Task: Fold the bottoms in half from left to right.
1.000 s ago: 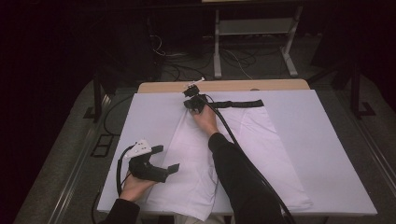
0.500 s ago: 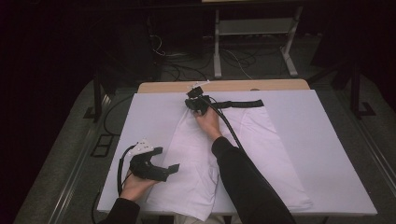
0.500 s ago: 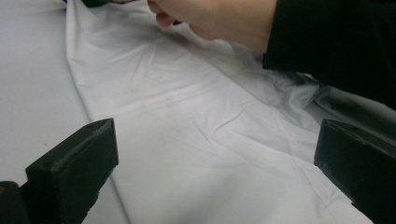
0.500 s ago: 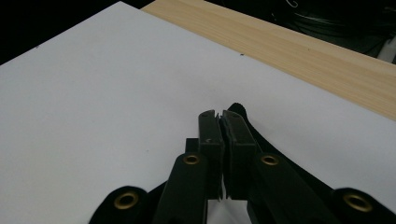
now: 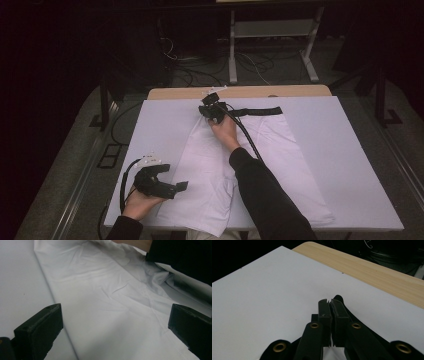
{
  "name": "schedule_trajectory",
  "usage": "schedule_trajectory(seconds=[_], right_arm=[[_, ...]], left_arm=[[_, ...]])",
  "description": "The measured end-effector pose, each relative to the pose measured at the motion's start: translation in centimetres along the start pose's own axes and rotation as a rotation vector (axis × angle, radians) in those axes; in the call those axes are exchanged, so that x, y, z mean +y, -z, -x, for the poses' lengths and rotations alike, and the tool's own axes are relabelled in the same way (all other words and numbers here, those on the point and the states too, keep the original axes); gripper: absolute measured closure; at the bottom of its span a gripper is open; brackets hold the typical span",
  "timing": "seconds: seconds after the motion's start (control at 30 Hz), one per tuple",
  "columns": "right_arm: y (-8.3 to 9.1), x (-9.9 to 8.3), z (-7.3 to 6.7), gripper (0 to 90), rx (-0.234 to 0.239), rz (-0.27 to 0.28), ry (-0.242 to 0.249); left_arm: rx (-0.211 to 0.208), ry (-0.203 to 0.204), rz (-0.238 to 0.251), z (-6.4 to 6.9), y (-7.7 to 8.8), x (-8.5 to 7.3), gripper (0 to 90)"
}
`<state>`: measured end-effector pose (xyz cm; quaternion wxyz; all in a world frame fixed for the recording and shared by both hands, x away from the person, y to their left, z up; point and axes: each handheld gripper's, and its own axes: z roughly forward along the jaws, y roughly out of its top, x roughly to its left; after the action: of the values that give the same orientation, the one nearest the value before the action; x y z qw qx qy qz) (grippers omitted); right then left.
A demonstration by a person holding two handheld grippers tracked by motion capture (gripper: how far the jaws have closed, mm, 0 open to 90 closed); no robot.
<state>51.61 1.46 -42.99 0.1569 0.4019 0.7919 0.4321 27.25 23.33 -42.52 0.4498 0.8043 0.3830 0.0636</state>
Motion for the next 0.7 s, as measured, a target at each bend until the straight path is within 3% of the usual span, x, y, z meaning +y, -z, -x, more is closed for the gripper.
schedule_trajectory(seconds=[0.23,0.7], right_arm=[[0.2,-0.2,0.1,86.0,0.004,0.017,-0.016],[0.2,-0.3,0.2,86.0,0.012,0.026,-0.029]], left_arm=[[0.013,0.038,-0.019,-0.5,1.4,-0.7,0.0],[0.008,0.059,-0.051,-0.6,2.4,-1.8,0.0]])
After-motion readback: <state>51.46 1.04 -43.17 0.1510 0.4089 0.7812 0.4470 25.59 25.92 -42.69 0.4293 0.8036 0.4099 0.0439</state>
